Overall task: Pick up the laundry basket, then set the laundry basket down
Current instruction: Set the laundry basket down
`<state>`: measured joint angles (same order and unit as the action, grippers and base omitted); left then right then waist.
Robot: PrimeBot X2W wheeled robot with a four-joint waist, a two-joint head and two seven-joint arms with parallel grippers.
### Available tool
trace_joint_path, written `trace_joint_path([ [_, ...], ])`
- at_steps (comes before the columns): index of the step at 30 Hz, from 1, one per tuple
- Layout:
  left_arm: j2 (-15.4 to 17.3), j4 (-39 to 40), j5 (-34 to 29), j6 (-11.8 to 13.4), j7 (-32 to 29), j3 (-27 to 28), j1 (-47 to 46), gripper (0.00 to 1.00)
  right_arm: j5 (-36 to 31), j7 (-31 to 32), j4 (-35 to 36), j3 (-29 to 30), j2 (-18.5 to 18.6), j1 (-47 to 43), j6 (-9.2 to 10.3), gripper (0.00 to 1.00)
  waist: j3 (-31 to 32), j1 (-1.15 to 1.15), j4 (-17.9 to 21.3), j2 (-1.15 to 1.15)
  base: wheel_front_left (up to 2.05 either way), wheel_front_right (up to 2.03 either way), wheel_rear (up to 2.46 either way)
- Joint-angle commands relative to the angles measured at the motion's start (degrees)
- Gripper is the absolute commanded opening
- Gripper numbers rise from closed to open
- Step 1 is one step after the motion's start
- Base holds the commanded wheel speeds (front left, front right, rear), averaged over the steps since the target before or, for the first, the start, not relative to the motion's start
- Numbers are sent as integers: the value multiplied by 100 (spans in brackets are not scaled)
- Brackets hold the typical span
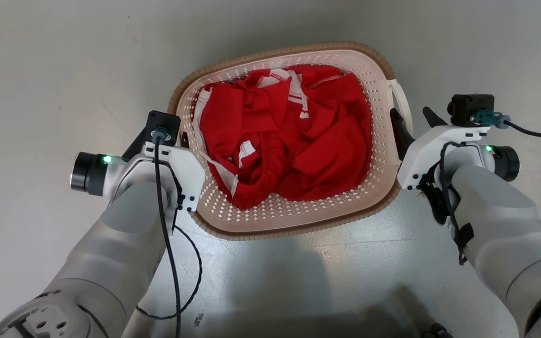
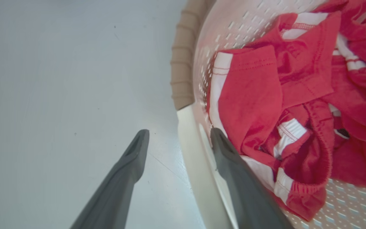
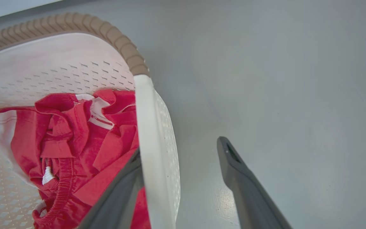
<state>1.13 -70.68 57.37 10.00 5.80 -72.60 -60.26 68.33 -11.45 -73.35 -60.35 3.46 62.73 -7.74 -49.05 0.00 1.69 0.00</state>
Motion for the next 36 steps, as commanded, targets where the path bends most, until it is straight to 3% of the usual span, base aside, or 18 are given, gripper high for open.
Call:
trace_joint_path([
  [1,175,-39,-5,14,75,37,63,100,-52,-75,-60,-10,45,-218,25,100,2,0,-7,0,0,0,0],
  [11,175,127,147,-129,191,54,80,100,-169,8,-60,-34,-33,-257,25,100,38,0,-30,0,0,0,0],
  [20,175,241,254,-90,150,33,170,100,-231,21,-60,-59,-53,-319,25,100,155,0,-29,0,0,0,0],
  [36,175,505,647,-57,183,26,676,100,-72,78,53,-162,-57,-679,25,100,1090,0,-38,0,0,0,0],
])
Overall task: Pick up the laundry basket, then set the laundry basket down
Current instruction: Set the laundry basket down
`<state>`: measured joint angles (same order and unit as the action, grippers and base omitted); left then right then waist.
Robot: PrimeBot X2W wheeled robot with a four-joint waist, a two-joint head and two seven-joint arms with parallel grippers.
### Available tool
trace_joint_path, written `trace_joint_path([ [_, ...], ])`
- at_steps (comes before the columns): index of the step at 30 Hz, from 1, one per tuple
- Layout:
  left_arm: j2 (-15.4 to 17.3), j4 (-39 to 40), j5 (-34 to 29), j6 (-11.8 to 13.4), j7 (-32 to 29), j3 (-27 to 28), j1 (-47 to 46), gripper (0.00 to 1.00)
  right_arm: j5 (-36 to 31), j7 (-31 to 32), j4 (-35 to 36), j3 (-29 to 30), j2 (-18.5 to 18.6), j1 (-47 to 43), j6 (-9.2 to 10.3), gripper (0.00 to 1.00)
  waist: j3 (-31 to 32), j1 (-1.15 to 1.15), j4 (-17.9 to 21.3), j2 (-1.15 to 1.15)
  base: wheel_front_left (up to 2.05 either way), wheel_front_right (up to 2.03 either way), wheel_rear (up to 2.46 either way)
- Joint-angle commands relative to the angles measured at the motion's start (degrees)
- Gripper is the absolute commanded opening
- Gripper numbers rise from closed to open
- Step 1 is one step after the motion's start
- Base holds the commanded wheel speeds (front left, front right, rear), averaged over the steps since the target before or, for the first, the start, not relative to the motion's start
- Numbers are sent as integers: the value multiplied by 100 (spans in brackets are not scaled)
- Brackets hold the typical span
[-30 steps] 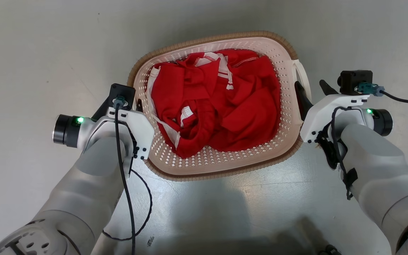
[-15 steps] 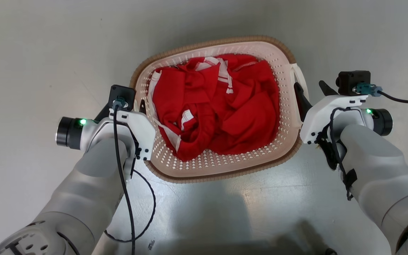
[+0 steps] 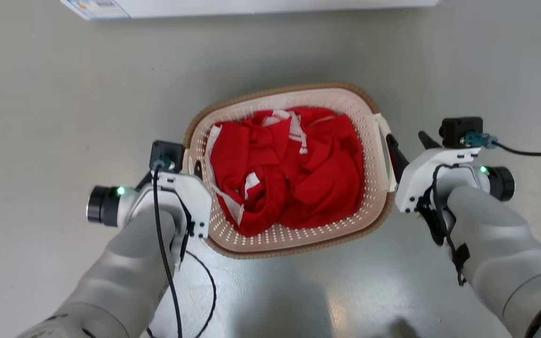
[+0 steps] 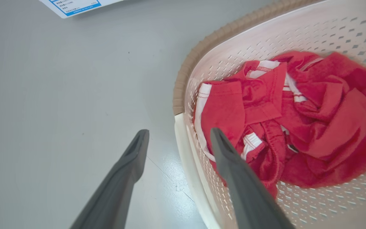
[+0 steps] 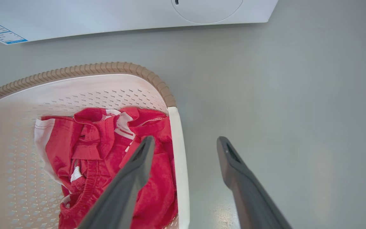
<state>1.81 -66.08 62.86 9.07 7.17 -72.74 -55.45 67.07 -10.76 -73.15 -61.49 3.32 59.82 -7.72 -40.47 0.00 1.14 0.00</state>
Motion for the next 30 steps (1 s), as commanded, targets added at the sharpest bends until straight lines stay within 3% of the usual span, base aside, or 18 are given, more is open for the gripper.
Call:
trace_joint_path([
  [1,107,45,133,34,59,39,258,100,61,18,35,-66,-44,-428,23,100,324,0,26,0,0,0,0],
  [14,107,2,467,-59,307,67,939,100,219,-10,22,-173,-44,-1077,23,100,1621,0,103,0,0,0,0],
  [30,107,-265,845,-392,728,245,1956,100,414,-156,45,-309,-44,-1936,23,100,3305,0,117,0,0,0,0],
])
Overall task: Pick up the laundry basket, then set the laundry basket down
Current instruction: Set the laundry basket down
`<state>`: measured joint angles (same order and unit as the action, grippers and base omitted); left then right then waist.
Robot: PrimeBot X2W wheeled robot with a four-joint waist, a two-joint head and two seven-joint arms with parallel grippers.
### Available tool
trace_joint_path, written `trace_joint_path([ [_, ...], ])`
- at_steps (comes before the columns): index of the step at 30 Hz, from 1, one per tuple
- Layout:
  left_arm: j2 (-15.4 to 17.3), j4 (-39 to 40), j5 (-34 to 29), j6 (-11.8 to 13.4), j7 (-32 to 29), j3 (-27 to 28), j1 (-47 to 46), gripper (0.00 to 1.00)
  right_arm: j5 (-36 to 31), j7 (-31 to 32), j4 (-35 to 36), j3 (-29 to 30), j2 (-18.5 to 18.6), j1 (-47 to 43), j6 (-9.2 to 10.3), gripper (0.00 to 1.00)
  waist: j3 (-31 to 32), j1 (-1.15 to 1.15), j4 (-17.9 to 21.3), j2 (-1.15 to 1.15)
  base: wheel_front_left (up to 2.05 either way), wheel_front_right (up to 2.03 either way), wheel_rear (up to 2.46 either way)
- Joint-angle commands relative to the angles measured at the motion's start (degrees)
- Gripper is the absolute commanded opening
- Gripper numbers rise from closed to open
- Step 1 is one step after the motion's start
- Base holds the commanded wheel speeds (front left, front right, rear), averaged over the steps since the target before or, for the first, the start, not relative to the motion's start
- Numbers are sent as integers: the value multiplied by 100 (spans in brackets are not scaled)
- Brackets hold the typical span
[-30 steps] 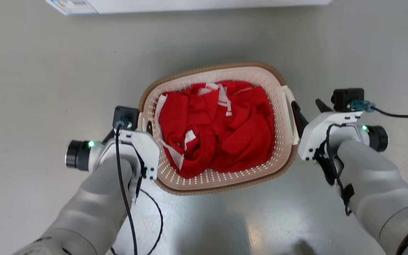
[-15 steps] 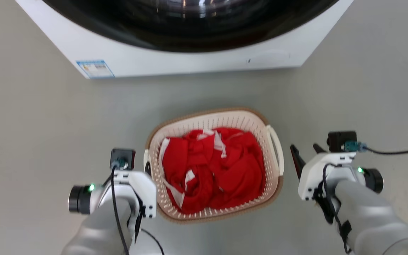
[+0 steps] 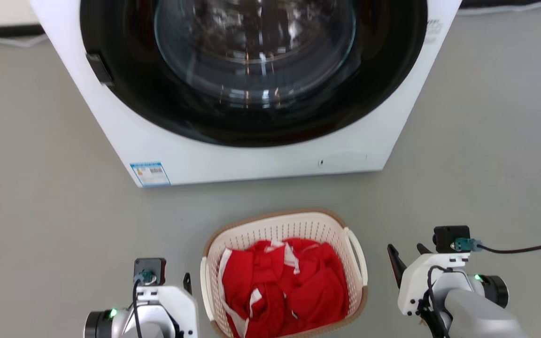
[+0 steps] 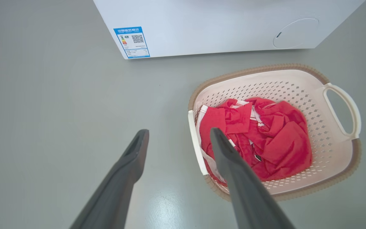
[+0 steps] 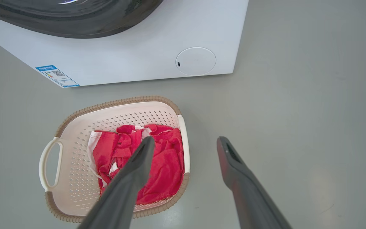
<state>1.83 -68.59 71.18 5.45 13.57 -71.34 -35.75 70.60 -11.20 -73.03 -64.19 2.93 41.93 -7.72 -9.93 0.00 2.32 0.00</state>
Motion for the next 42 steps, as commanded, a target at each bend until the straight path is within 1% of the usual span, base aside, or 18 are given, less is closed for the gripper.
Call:
trace_joint_path([
  [1,105,-32,12,-48,101,119,16,100,74,-133,46,-37,-5,-169,23,100,307,0,-2,0,0,0,0],
  [6,106,-105,-18,-132,137,266,113,100,117,-222,126,-52,-5,-249,23,100,553,0,13,0,0,0,0],
  [9,163,-16,-172,-116,140,474,118,100,125,-275,146,-59,-5,-283,23,100,685,0,20,0,0,0,0],
  [16,448,670,-878,92,141,1332,369,100,48,-369,160,-8,-5,-283,23,100,956,0,29,0,0,0,0],
  [17,448,670,-878,92,141,1332,369,100,48,-369,160,-8,-5,-283,23,100,956,0,29,0,0,0,0],
  [21,624,1277,-1452,271,142,2014,641,100,-152,-377,199,240,-5,-127,23,100,1028,0,48,0,0,0,0],
  [24,726,1800,-1955,398,142,2572,930,100,-427,-378,324,551,2,-84,23,100,1075,0,71,0,0,0,0],
  [25,767,2135,-2321,452,142,2895,1142,100,-642,-378,452,800,31,-103,23,100,1109,0,82,0,0,0,0],
  [30,785,3030,-3170,513,142,3761,1661,100,-1338,-379,936,1519,146,-248,23,100,1187,0,107,0,0,0,0],
  [35,638,3879,-3888,446,142,4603,2206,100,-2167,-379,1599,2362,258,-620,23,100,1261,0,108,0,0,0,0],
  [42,377,4785,-4695,203,142,5477,2768,100,-3263,-379,2553,3449,282,-1269,23,100,1329,0,131,0,0,0,0],
])
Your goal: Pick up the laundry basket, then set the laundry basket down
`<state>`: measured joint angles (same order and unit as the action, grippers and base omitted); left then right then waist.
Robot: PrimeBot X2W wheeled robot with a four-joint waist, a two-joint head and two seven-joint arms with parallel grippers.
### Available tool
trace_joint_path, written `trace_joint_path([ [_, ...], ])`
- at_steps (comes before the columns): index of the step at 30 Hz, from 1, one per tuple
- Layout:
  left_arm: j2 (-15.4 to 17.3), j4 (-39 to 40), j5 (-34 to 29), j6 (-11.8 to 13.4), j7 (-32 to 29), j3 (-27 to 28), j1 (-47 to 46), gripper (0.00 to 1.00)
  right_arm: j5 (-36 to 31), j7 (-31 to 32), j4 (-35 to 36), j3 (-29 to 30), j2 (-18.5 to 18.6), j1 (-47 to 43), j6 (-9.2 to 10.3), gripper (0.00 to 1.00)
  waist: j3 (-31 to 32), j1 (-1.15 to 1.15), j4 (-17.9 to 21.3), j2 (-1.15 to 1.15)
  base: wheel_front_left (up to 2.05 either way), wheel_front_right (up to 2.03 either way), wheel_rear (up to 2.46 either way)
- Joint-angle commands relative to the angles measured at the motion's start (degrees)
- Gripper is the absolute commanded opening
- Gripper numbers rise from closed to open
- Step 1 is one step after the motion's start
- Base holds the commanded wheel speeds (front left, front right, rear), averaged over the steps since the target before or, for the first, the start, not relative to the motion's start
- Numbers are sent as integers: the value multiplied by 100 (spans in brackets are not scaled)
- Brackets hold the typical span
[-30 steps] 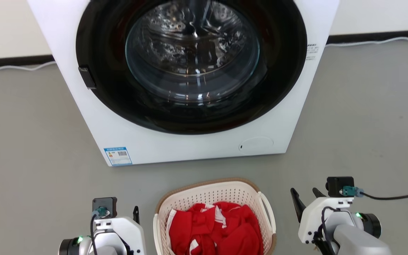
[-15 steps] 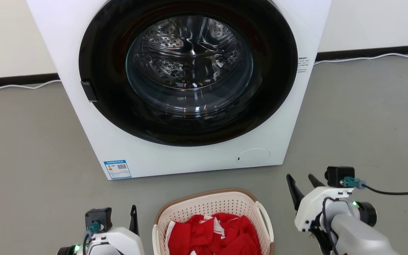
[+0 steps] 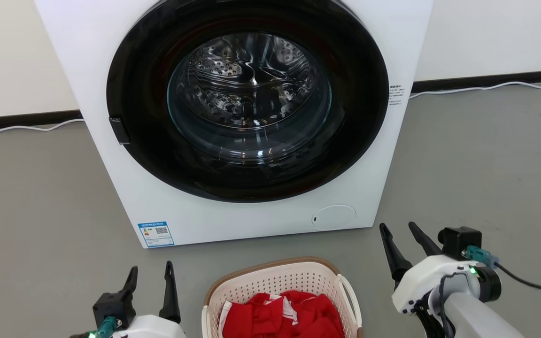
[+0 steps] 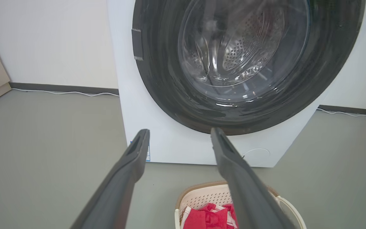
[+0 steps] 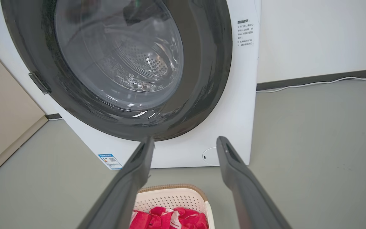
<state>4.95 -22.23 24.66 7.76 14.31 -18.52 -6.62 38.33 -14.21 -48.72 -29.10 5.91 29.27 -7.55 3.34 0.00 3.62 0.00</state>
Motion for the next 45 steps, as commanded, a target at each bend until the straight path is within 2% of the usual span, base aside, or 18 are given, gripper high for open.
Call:
trace_joint_path([
  [1,31,264,-142,-65,69,287,-88,100,-152,-78,255,78,-24,-98,6,100,7,0,6,0,0,0,0],
  [11,-171,897,-743,-368,69,791,265,100,-1117,-78,1502,935,-84,-912,6,100,33,0,64,0,0,0,0],
  [17,-200,973,-860,-376,69,925,417,100,-1588,-78,2017,1349,-122,-1277,6,100,68,0,112,0,0,0,0],
  [31,-206,1073,-805,-321,69,946,716,100,-2164,-79,2456,1847,-100,-1879,6,100,122,0,98,0,0,0,0],
  [45,-207,1092,-864,-342,69,954,976,100,-2272,-79,2500,2022,-134,-2073,6,100,162,0,74,0,0,0,0],
])
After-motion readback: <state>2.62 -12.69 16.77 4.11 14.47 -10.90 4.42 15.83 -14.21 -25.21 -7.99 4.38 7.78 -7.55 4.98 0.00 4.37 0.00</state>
